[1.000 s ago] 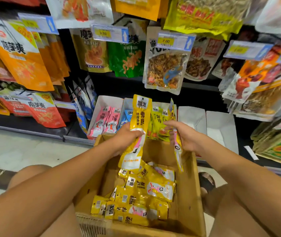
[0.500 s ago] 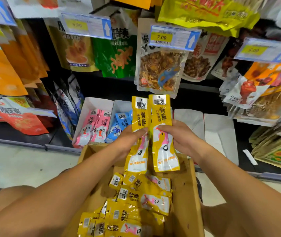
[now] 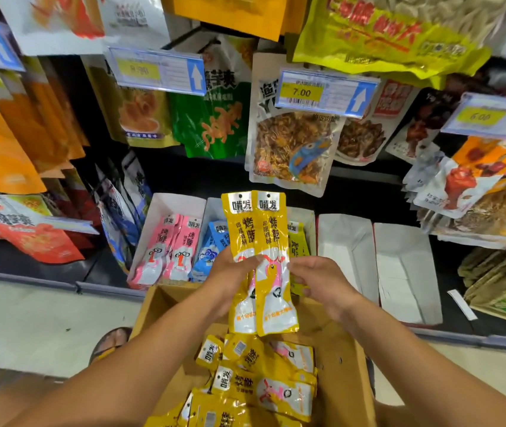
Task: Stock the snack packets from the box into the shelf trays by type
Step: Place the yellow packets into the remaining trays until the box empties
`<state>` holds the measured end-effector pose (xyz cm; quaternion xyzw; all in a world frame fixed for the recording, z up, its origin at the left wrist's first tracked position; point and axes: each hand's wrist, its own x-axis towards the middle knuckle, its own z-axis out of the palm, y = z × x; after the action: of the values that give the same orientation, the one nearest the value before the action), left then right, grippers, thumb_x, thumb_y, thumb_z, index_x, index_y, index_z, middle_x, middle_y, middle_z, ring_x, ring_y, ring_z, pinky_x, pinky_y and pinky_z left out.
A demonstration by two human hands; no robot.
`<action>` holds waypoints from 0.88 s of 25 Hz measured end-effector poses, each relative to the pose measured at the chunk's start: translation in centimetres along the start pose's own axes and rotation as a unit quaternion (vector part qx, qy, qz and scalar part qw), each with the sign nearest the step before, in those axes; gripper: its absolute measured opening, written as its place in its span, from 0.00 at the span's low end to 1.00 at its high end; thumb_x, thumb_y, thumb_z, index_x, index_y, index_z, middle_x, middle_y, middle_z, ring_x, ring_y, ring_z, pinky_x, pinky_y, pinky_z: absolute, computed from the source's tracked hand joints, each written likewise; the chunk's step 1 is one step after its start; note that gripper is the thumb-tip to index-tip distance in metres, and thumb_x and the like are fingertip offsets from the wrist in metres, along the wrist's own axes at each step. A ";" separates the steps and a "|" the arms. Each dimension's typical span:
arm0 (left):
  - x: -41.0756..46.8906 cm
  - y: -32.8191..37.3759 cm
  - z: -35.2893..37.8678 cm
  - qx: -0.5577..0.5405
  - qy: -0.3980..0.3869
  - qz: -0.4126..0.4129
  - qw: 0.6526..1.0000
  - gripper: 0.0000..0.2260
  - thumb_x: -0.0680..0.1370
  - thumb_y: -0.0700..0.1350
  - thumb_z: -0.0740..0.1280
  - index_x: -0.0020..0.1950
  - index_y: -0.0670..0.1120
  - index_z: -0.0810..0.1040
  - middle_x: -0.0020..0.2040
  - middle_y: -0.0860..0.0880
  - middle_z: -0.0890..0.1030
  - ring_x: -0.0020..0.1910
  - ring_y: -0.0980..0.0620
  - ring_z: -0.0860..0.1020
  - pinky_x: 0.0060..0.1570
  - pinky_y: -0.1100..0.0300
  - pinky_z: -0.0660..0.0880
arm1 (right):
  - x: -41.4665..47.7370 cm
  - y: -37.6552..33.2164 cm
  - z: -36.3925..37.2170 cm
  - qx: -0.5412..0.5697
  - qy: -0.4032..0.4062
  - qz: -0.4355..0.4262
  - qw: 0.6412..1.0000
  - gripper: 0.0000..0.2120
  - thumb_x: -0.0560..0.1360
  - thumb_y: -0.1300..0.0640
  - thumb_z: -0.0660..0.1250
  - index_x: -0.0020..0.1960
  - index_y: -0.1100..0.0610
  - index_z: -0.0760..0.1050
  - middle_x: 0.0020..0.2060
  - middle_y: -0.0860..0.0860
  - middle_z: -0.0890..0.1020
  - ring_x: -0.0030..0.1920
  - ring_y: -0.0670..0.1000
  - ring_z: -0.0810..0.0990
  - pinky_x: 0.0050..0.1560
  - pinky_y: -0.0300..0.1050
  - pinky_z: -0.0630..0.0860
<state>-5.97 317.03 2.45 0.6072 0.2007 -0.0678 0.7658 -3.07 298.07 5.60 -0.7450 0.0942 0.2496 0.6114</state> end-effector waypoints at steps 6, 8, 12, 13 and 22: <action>-0.1 1.0 0.0 0.031 -0.010 -0.024 0.999 0.08 0.80 0.41 0.71 0.57 0.50 0.81 0.54 0.47 0.87 0.48 0.51 0.86 0.49 0.52 0.83 | -0.3 0.1 0.1 -0.063 0.023 0.019 0.998 0.04 0.76 0.55 0.73 0.51 0.51 0.81 0.36 0.48 0.80 0.35 0.47 0.74 0.32 0.40 0.70; -0.6 1.9 0.2 0.032 -0.022 -0.048 0.998 0.08 0.82 0.42 0.68 0.60 0.49 0.81 0.55 0.46 0.87 0.51 0.47 0.86 0.51 0.50 0.82 | -0.1 0.1 0.3 -0.032 0.019 0.035 0.999 0.05 0.76 0.58 0.73 0.52 0.55 0.80 0.37 0.52 0.81 0.32 0.47 0.76 0.30 0.39 0.72; -1.5 3.3 0.0 0.072 -0.024 -0.023 0.997 0.10 0.84 0.38 0.63 0.56 0.51 0.80 0.52 0.51 0.86 0.52 0.50 0.85 0.45 0.59 0.80 | -0.4 -0.3 -0.2 0.015 0.015 0.049 0.999 0.09 0.77 0.61 0.72 0.55 0.59 0.78 0.39 0.56 0.83 0.32 0.48 0.82 0.33 0.39 0.80; -1.5 3.4 -0.1 0.085 -0.026 -0.019 0.996 0.11 0.84 0.37 0.62 0.55 0.51 0.80 0.52 0.51 0.86 0.52 0.50 0.84 0.45 0.58 0.79 | -0.5 -0.4 -0.5 0.022 0.020 0.047 0.998 0.09 0.77 0.61 0.72 0.56 0.60 0.78 0.41 0.56 0.84 0.34 0.48 0.83 0.35 0.40 0.82; 0.6 1.6 4.2 0.133 -0.050 -0.040 0.989 0.09 0.85 0.41 0.61 0.59 0.46 0.81 0.48 0.47 0.85 0.46 0.44 0.83 0.41 0.59 0.73 | 2.4 -0.1 -11.4 -0.054 0.089 0.068 0.992 0.06 0.74 0.69 0.70 0.50 0.63 0.80 0.42 0.58 0.83 0.39 0.53 0.84 0.43 0.44 0.84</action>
<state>-3.89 313.50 4.41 0.6907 0.1755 -0.1553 0.6842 1.94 287.61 5.97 -0.7881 0.1854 0.2282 0.5408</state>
